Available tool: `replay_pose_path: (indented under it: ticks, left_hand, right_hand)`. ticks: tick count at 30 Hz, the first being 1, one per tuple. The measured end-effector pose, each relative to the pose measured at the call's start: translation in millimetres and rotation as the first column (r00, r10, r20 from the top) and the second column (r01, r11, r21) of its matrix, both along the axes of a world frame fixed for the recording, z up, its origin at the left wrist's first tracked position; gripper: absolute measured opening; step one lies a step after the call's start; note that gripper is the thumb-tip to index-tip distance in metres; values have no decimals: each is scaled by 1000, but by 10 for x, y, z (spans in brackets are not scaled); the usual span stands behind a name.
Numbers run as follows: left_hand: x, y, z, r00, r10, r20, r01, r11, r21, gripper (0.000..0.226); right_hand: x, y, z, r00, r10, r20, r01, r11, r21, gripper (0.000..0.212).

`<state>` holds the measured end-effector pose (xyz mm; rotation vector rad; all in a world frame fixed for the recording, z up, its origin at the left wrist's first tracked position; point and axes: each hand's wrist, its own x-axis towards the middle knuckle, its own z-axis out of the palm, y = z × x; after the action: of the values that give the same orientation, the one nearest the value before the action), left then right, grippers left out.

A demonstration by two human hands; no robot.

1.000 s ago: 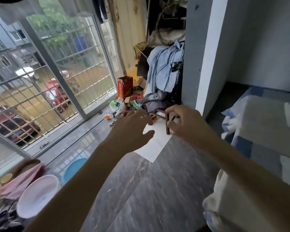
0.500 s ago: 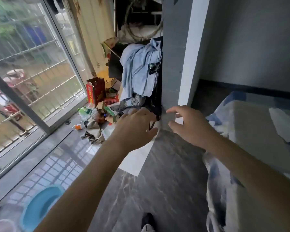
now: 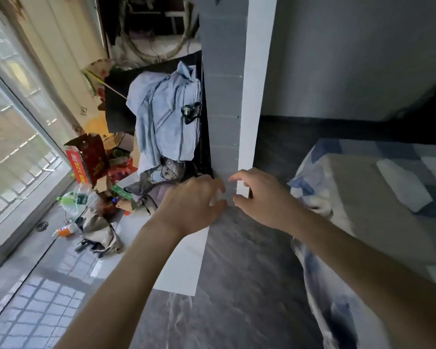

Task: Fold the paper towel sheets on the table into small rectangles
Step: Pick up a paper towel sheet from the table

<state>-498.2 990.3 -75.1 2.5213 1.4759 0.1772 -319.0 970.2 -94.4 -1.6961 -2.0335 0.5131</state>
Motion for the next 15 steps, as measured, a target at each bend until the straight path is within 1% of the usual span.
replay_pose_path:
  ticks: [3, 9, 12, 15]
  left_hand:
    - [180, 235, 25, 997, -74, -9, 74, 997, 6, 26]
    - [751, 592, 33, 967, -247, -60, 246, 969, -20, 25]
    - [1156, 697, 1, 937, -335, -97, 334, 942, -27, 26]
    - [1670, 733, -34, 898, -423, -120, 418, 906, -63, 29]
  right_hand:
    - [168, 123, -5, 998, -63, -10, 63, 998, 16, 37]
    - [663, 174, -49, 965, -253, -67, 251, 967, -38, 41]
    - [1047, 131, -96, 931, -353, -94, 350, 936, -39, 40]
    - [1524, 24, -181, 871, -478, -115, 476, 878, -48, 39]
